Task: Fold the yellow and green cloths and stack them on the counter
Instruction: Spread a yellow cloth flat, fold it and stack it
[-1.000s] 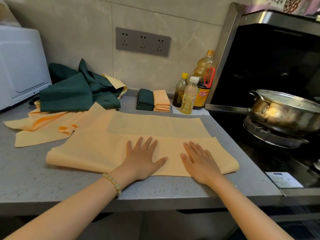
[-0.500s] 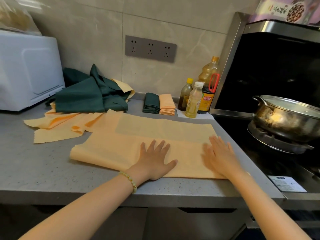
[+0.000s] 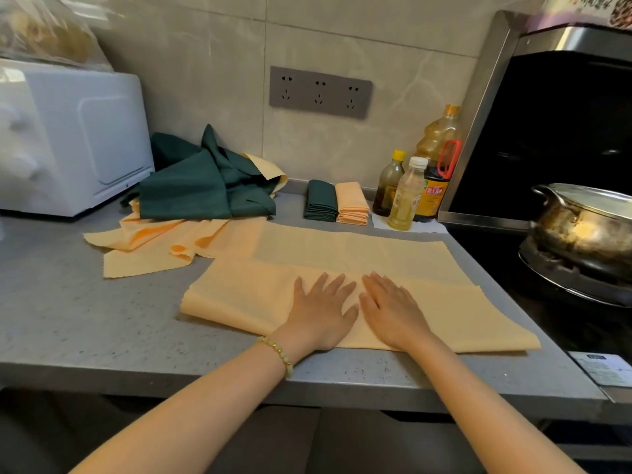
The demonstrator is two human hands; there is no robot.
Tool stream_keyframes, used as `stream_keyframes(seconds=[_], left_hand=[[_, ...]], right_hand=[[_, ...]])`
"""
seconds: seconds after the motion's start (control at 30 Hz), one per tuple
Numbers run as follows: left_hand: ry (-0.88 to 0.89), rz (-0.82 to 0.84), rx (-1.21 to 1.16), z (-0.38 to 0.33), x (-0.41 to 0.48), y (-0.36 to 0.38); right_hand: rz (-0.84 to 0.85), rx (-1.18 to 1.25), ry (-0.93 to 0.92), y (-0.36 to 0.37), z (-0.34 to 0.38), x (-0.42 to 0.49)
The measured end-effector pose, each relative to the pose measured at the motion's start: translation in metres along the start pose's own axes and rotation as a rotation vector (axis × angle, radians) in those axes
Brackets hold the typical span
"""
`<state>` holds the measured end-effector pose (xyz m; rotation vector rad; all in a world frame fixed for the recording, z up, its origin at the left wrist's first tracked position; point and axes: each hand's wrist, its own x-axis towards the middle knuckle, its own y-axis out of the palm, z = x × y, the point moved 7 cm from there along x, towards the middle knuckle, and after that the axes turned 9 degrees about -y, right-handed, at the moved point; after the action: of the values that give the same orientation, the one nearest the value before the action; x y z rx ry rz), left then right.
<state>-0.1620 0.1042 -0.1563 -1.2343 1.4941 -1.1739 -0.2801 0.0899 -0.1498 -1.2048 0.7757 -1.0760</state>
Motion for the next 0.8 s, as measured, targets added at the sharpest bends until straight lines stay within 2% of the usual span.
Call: stream_keyframes(seconds=[0.23,0.47,0.63,0.8], left_hand=[[-0.050,0.003,0.003,0.064,-0.006,-0.012],[-0.178,-0.004,0.021,0.123,-0.008,-0.026],[-0.206,0.022,0.038,0.131,-0.005,-0.030],[-0.215,0.017,0.065,0.127,-0.002,-0.034]], right_hand=[[0.008,-0.018,-0.007,0.002,-0.001,0.000],[0.005,-0.016,-0.007,0.002,0.000,0.000],[0.013,-0.009,-0.022,-0.003,0.003,0.001],[-0.144,0.007,0.008,-0.028,0.000,0.027]])
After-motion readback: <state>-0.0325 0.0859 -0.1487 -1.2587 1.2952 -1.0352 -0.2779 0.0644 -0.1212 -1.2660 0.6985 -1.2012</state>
